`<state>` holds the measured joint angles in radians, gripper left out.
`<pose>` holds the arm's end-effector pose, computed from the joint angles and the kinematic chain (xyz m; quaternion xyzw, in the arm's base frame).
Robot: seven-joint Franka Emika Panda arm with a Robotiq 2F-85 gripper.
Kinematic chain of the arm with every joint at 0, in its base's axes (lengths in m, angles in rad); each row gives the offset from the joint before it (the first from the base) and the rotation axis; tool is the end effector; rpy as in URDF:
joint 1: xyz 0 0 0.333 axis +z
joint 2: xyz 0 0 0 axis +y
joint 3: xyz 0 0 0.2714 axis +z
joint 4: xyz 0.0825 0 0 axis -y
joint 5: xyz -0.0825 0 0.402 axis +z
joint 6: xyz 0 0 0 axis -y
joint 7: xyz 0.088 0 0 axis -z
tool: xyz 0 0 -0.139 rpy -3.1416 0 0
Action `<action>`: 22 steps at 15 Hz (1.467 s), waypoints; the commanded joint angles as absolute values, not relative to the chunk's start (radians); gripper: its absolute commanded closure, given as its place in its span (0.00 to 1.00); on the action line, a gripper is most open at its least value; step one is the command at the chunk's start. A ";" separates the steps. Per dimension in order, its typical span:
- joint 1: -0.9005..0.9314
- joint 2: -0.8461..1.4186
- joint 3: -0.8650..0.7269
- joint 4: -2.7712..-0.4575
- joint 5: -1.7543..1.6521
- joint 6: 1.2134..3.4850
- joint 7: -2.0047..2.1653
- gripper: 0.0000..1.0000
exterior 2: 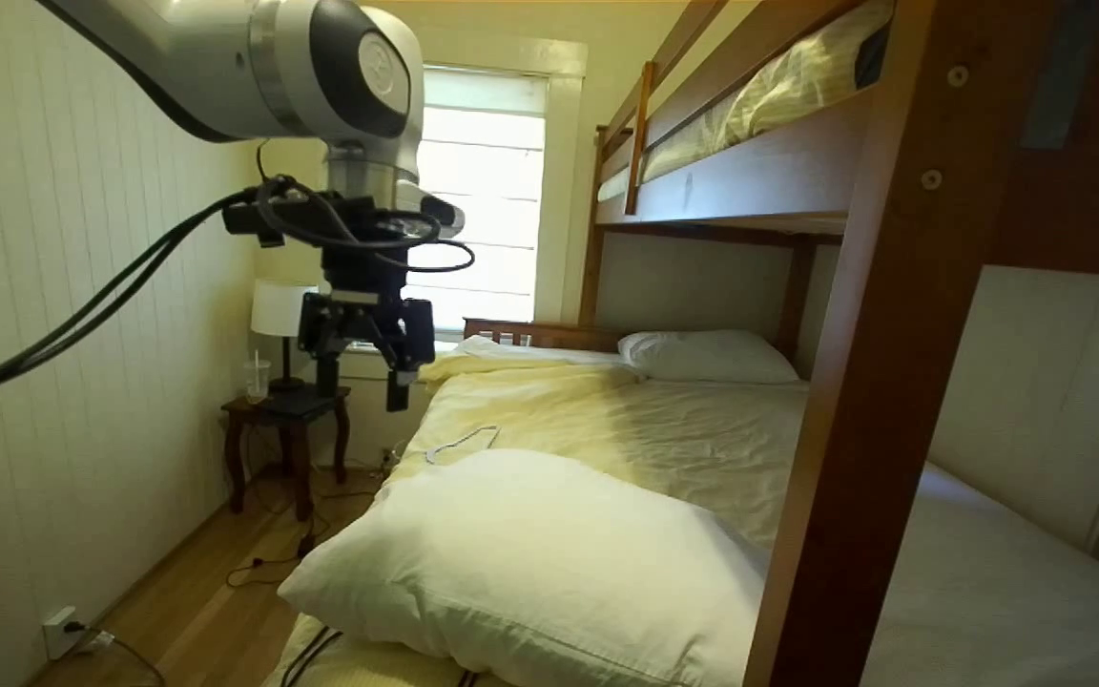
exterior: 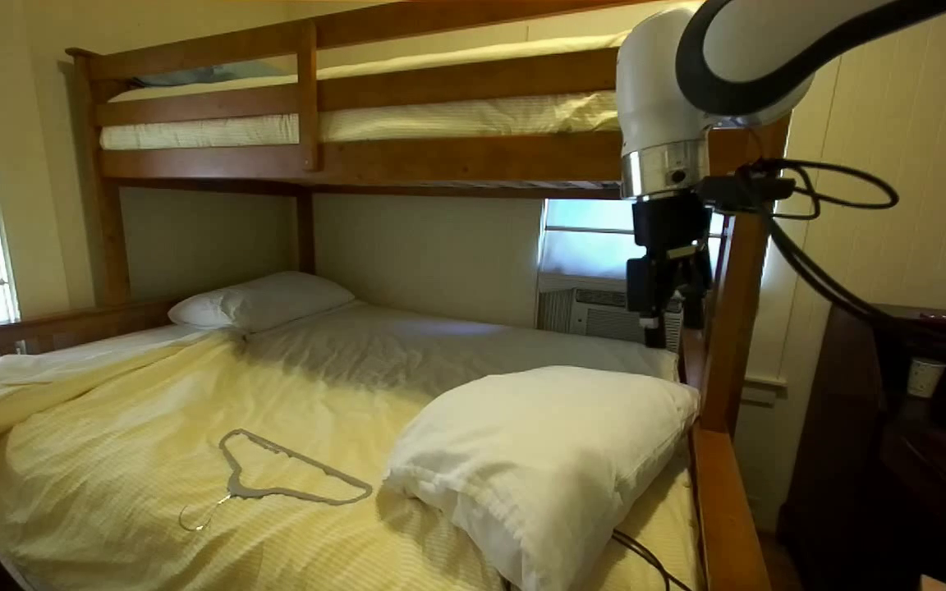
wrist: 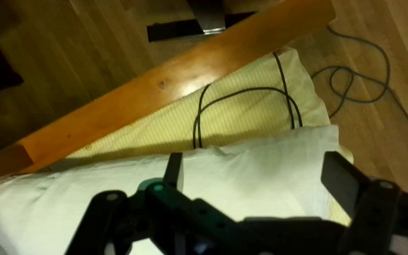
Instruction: Flip the pillow and fluff it
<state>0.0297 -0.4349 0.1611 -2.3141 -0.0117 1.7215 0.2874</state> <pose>0.4266 0.0802 0.4171 0.9943 -0.0568 -0.0700 0.0570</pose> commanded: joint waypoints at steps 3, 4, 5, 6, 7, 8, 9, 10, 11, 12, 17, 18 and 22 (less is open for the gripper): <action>0.052 -0.194 0.234 -2.316 -0.081 2.095 0.410 0.00; 0.057 -0.149 0.253 -2.314 -0.119 2.156 0.446 0.00; 0.066 -0.096 0.270 -2.307 -0.167 2.212 0.485 0.00; 0.071 -0.190 0.226 -2.334 -0.104 2.137 0.412 0.00; 0.080 -0.147 0.236 -2.333 -0.130 2.182 0.442 0.00; 0.088 -0.115 0.242 -2.330 -0.143 2.204 0.459 0.00; 0.092 -0.096 0.243 -2.324 -0.148 2.210 0.467 0.00; 0.093 -0.089 0.242 -2.319 -0.149 2.211 0.467 0.00; 0.093 -0.089 0.241 -2.317 -0.149 2.211 0.467 0.00; 0.093 -0.091 0.241 -2.314 -0.149 2.211 0.467 0.00; 0.097 -0.053 0.244 -2.299 -0.191 2.247 0.525 0.00; 0.099 -0.036 0.247 -2.296 -0.222 2.271 0.561 0.00; 0.121 0.031 0.246 -2.282 -0.407 2.334 0.715 0.00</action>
